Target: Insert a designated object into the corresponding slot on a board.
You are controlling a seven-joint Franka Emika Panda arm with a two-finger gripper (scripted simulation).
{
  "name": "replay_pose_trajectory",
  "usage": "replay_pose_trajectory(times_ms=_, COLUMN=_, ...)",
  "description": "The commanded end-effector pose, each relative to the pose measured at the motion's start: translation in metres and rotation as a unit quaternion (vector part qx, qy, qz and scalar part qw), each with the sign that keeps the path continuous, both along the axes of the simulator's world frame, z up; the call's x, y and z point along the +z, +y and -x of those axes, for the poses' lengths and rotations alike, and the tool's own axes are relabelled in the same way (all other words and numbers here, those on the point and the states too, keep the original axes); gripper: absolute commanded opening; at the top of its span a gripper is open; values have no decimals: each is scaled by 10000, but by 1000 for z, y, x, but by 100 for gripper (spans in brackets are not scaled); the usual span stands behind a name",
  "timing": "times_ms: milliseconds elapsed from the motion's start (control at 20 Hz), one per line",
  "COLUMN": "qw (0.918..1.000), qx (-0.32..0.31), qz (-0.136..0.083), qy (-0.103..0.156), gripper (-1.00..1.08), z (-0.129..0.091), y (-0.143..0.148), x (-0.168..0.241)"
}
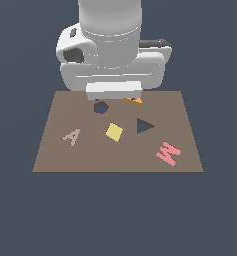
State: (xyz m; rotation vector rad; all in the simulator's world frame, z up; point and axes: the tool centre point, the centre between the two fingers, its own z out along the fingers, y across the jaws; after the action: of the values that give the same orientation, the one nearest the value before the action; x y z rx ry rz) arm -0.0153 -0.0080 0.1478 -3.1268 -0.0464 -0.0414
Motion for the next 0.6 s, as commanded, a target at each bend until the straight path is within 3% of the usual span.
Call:
replay_pose_trajectory(times_ms=0, qw=9998, qx=183, qz=11, qy=22, gripper=100, z=13, y=11, x=-15)
replay_pose_trajectory(times_ms=550, qw=9952, qx=967, qz=61, qy=100, gripper=100, z=70, y=51, x=-79)
